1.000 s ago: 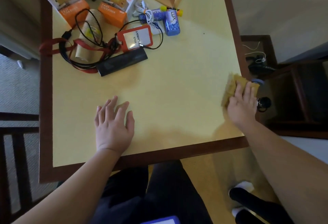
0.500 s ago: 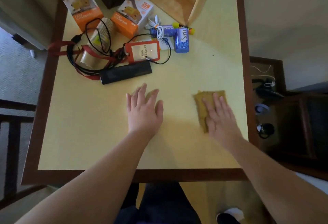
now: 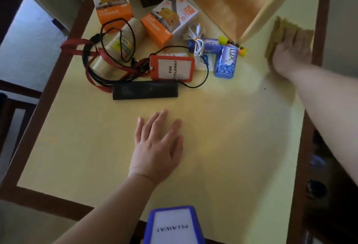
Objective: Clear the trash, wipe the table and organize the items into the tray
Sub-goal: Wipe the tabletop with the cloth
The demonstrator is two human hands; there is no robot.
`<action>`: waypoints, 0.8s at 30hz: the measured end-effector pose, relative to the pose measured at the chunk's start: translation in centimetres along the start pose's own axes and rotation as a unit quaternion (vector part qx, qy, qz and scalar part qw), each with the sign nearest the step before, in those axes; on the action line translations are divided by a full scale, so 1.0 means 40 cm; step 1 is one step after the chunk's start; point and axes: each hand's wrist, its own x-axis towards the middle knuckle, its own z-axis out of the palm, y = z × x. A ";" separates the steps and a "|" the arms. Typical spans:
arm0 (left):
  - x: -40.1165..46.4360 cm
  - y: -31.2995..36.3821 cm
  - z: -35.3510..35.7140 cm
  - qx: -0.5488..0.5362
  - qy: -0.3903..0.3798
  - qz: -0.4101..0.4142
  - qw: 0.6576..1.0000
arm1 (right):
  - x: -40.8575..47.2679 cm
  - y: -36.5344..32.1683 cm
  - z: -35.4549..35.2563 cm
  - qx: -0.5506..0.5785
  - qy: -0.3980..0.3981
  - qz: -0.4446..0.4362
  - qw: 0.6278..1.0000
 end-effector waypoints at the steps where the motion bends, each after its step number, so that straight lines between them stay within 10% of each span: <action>1: 0.000 -0.001 0.001 -0.002 0.005 0.001 1.000 | -0.012 -0.002 0.005 0.000 0.004 -0.004 1.000; 7: 0.004 0.005 -0.005 -0.014 -0.002 -0.008 1.000 | -0.357 0.018 0.142 0.002 0.007 -0.082 0.997; 14: 0.001 0.004 -0.024 -0.042 -0.016 -0.009 0.999 | -0.750 0.058 0.280 -0.044 -0.043 -0.366 0.928; 20: -0.008 -0.043 -0.047 -0.142 -0.042 0.008 0.989 | -0.528 -0.024 0.212 -0.038 -0.035 -0.118 0.992; 24: -0.067 -0.136 -0.125 -0.138 -0.042 0.022 0.989 | -0.683 -0.062 0.270 -0.083 -0.039 -0.314 0.945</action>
